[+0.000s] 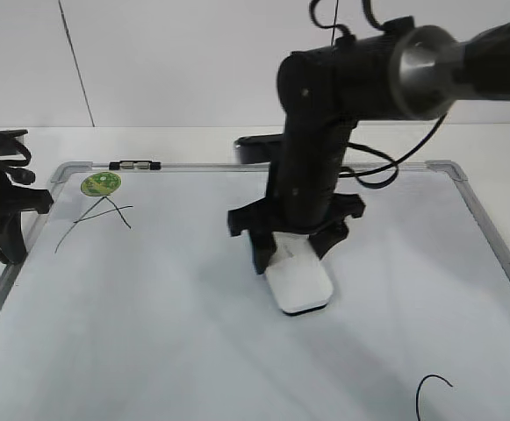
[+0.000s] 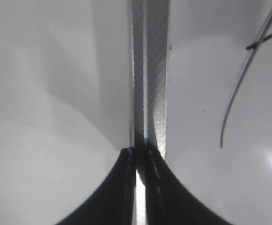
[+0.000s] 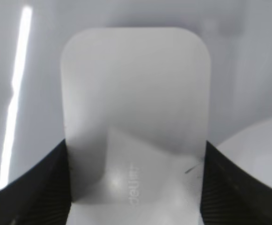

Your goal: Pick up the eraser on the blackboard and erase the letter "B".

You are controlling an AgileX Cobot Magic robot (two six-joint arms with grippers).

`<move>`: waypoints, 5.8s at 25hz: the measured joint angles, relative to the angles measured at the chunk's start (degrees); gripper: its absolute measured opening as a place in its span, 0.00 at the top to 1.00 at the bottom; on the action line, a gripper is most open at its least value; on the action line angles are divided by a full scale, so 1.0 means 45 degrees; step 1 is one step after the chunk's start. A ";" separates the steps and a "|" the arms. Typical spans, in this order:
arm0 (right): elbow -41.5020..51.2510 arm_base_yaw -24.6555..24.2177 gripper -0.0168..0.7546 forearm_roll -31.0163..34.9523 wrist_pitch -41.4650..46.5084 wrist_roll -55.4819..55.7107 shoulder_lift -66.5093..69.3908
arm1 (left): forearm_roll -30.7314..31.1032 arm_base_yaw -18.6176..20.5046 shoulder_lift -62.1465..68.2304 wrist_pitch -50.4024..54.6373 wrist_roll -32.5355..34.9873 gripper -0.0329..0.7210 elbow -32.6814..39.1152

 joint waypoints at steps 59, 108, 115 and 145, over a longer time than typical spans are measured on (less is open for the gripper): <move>-0.2596 -0.2747 0.29 -0.0293 0.2032 -0.0910 -0.0437 | 0.0045 0.0000 0.0000 0.0094 -0.0023 0.94 -0.0021; 0.1712 -0.6289 0.29 -0.0591 0.0387 -0.2990 -0.1495 | 0.0045 0.0000 0.0000 0.0121 -0.0023 0.93 -0.0021; 0.1712 -0.6289 0.29 -0.0591 0.0382 -0.3008 -0.1444 | 0.0045 0.0000 0.0000 0.0121 -0.0023 0.93 -0.0021; -0.0752 -0.6289 0.19 -0.0454 0.1886 -0.2829 -0.1469 | 0.0023 0.0000 0.0000 0.0121 -0.0023 0.93 -0.0021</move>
